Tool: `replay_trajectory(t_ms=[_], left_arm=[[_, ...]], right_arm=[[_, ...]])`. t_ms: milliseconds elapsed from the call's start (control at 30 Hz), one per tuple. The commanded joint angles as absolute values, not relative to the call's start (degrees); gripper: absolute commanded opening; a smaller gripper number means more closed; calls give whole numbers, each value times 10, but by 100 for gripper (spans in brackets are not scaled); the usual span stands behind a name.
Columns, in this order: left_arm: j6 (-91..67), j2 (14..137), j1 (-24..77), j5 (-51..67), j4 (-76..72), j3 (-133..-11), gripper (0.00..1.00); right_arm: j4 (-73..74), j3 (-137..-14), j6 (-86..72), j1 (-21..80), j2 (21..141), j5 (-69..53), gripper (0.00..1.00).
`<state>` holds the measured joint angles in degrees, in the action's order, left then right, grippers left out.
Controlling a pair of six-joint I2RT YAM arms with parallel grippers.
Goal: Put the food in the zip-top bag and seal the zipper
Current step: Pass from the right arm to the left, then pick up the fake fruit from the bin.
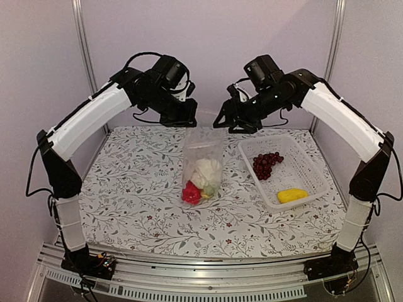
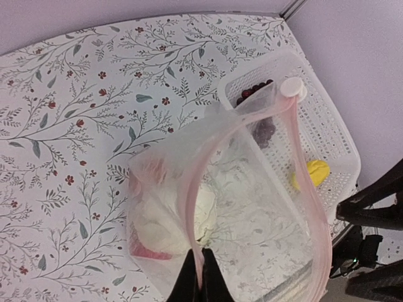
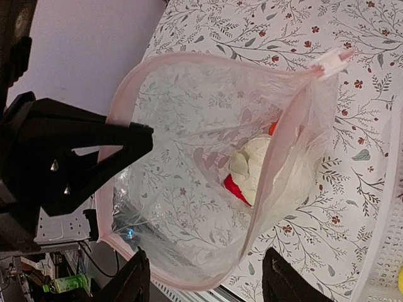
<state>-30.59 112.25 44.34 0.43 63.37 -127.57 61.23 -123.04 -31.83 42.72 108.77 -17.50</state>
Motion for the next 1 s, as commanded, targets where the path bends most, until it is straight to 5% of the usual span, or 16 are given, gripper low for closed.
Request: replay_trajectory(t_ms=[0,467,667,967], left_arm=[[-290,1096,429,-10,639,-1273,0],[-280,1078,429,36,610,-1220,0],[-278,1069,429,44,604,-1205,0],[-284,1064,429,45,601,-1199,1]], right_arm=[[609,-1149,-305,387,968,-167,63],[602,-802,-191,303,826,-71,61],[560,-762,-196,294,842,-57,61],[488,-773,-215,271,922,-86,43]])
